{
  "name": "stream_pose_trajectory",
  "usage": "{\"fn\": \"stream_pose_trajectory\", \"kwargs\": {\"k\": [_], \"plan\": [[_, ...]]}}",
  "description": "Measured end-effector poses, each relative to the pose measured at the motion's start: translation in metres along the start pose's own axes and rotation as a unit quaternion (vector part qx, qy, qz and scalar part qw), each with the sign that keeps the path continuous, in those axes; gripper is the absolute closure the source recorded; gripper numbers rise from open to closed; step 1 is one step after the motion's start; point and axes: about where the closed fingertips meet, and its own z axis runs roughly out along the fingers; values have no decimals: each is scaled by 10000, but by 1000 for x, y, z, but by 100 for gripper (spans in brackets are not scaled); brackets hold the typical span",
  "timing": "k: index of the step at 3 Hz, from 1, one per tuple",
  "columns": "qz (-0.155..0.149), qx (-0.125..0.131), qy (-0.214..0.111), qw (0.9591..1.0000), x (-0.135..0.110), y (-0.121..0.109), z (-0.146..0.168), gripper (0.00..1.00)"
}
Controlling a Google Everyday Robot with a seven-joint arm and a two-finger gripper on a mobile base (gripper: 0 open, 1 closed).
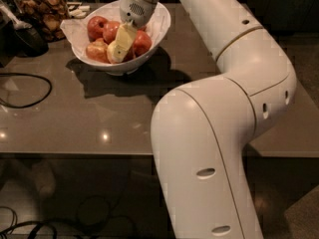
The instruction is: Pick apple from white bowl
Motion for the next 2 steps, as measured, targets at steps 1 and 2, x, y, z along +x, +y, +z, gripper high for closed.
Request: {"fn": "stream_pose_trajectory", "kwargs": {"k": [1,2], "plan": [[-2,-1,0,10000,0,0,0,76],[-2,0,0,10000,0,0,0,98]]}}
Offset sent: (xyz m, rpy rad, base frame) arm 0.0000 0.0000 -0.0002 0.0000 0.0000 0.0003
